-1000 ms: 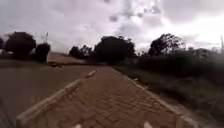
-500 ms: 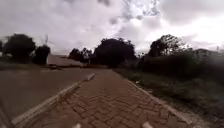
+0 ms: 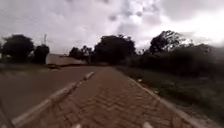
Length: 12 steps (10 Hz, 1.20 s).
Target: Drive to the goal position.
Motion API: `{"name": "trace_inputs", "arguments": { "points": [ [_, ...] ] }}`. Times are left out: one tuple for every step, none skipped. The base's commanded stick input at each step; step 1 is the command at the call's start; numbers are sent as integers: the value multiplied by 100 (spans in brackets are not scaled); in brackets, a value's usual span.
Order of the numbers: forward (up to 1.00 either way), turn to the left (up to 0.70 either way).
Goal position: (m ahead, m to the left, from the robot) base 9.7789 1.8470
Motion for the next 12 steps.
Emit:
{"name": "trace_inputs", "arguments": {
  "points": [
    [0,0],
    [0,0],
    [50,0],
    [50,0],
    [50,0],
    [50,0],
    [50,0],
    [50,0],
    [50,0],
    [50,0],
    [50,0],
    [50,0]
  ]
}}
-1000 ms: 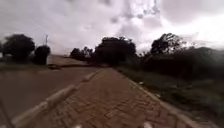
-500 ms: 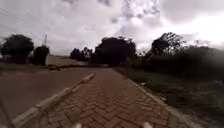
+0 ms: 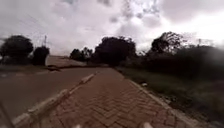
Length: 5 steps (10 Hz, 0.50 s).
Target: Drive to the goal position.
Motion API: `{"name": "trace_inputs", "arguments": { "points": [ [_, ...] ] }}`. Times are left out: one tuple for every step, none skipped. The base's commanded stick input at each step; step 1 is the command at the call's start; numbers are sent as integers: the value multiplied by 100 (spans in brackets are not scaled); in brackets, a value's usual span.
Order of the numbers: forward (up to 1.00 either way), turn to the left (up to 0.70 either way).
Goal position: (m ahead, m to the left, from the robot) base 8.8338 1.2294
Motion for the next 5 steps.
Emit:
{"name": "trace_inputs", "arguments": {
  "points": [
    [50,0],
    [50,0],
    [50,0],
    [50,0],
    [50,0]
  ]
}}
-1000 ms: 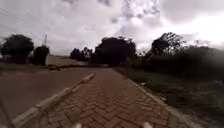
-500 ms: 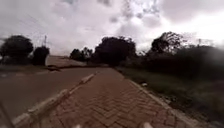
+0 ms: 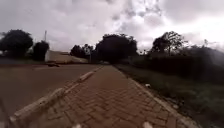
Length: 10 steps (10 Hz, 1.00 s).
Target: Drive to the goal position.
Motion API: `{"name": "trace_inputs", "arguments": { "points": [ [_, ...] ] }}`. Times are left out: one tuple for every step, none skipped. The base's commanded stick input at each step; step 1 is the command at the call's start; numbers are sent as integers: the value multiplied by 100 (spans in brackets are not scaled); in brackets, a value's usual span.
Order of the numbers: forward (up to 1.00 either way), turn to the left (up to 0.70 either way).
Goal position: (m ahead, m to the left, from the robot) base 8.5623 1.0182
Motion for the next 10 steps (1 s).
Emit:
{"name": "trace_inputs", "arguments": {
  "points": [
    [50,0],
    [50,0],
    [50,0],
    [50,0],
    [50,0],
    [50,0],
    [50,0],
    [50,0],
    [50,0],
    [50,0]
  ]
}}
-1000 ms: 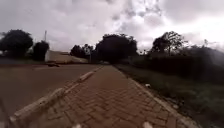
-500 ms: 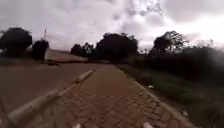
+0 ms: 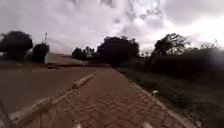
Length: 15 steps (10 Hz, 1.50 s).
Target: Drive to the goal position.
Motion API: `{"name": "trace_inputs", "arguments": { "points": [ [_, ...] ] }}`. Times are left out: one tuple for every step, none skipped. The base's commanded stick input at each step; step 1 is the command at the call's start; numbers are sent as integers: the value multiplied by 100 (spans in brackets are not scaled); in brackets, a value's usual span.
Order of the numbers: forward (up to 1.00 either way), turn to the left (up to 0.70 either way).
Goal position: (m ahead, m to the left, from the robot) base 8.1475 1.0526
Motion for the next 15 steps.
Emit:
{"name": "trace_inputs", "arguments": {
  "points": [
    [50,0],
    [50,0],
    [50,0],
    [50,0],
    [50,0],
    [50,0],
    [50,0],
    [50,0],
    [50,0],
    [50,0],
    [50,0],
    [50,0],
    [50,0],
    [50,0],
    [50,0]
  ]
}}
